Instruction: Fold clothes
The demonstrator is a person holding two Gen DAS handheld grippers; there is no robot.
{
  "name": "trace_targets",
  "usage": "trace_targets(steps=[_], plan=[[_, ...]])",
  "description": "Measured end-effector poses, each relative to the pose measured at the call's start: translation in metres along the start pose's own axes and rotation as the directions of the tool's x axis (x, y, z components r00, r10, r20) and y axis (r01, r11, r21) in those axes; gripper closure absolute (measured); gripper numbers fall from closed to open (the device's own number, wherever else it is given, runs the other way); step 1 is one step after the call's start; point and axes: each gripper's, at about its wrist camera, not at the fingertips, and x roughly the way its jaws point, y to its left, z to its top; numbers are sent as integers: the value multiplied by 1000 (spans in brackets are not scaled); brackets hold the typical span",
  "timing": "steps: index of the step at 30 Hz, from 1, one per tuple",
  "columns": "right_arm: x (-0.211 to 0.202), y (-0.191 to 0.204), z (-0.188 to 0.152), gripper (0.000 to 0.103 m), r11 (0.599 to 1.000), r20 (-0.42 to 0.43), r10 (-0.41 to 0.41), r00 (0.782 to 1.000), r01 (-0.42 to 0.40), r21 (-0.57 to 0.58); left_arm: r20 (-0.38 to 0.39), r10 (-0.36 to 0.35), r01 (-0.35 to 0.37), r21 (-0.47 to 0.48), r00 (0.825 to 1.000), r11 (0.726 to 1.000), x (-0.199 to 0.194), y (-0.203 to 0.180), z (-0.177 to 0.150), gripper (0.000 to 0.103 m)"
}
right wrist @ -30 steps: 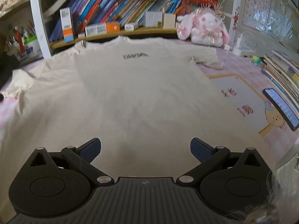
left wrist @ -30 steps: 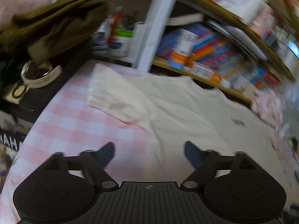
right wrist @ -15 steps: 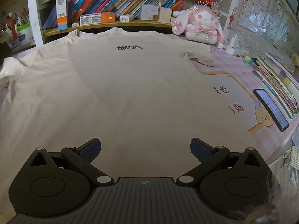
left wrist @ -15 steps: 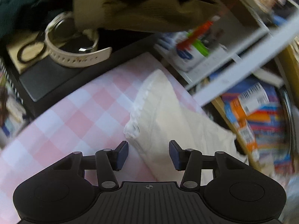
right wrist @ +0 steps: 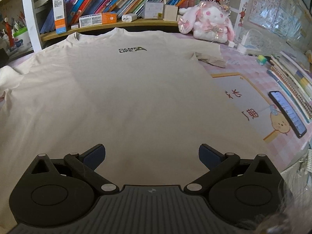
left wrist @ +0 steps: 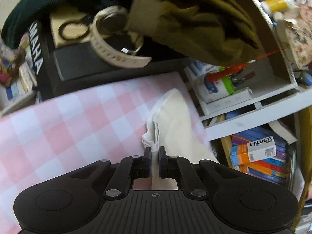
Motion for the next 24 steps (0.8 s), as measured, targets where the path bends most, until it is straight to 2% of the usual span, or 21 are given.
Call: trace_targets(steps=[2,4,5,6,7,8,9,10,11,12,15,18,19,20,21,22,24], plan=[[4,-5,2,0,1000,2,17,1000,-17,2,13,-19,18,90,1000,996,-2,-20,-4,98],[9,-12,4,0,999,1,35,999,-35,9,10,-55,51,251,998,967,-2,-53,-15,98],[11,-16,5,0,999,1,41,999,-41,15,-7,-78,75,356,997,932,-2,-73,-25,98],[13,-21,6,0,999,1,45,999,-45,22,-36,-100,105,473,994,875,-2,-95,-39,98],[14,-26,7,0,998,2,48,999,-48,31,-76,-117,139,599,990,788,-3,-117,-59,98],[16,-31,8,0,998,3,51,999,-51,43,-135,-114,176,717,984,674,-2,-132,-85,98],[17,-37,9,0,997,2,54,999,-54,56,-200,-92,217,810,975,545,-1,-142,-113,97],[19,-43,10,0,996,-1,57,998,-57,71,-260,-59,261,878,964,402,1,-153,-141,97],[21,-48,11,0,994,-4,62,998,-62,87,-305,-13,296,910,952,291,4,-155,-163,95],[23,-54,11,0,992,-8,70,998,-69,104,-320,11,306,914,947,266,6,-151,-170,88],[27,-65,12,0,988,-17,86,996,-83,134,-319,24,294,899,948,323,9,-141,-165,85],[29,-72,9,0,986,-27,100,995,-95,138,-318,38,281,882,947,379,11,-130,-161,60],[29,-73,8,0,985,-31,104,994,-99,138,-318,42,276,875,947,398,12,-126,-159,55],[31,-75,7,0,985,-36,108,993,-102,140,-305,32,263,866,952,425,13,-124,-155,54],[32,-76,7,0,984,-44,111,993,-104,143,-282,12,245,854,959,459,14,-124,-148,54],[34,-77,6,0,984,-51,114,992,-105,146,-265,-3,231,832,964,505,18,-125,-141,55],[36,-79,5,0,983,-60,117,991,-107,151,-241,-25,206,765,970,610,32,-128,-126,55]])
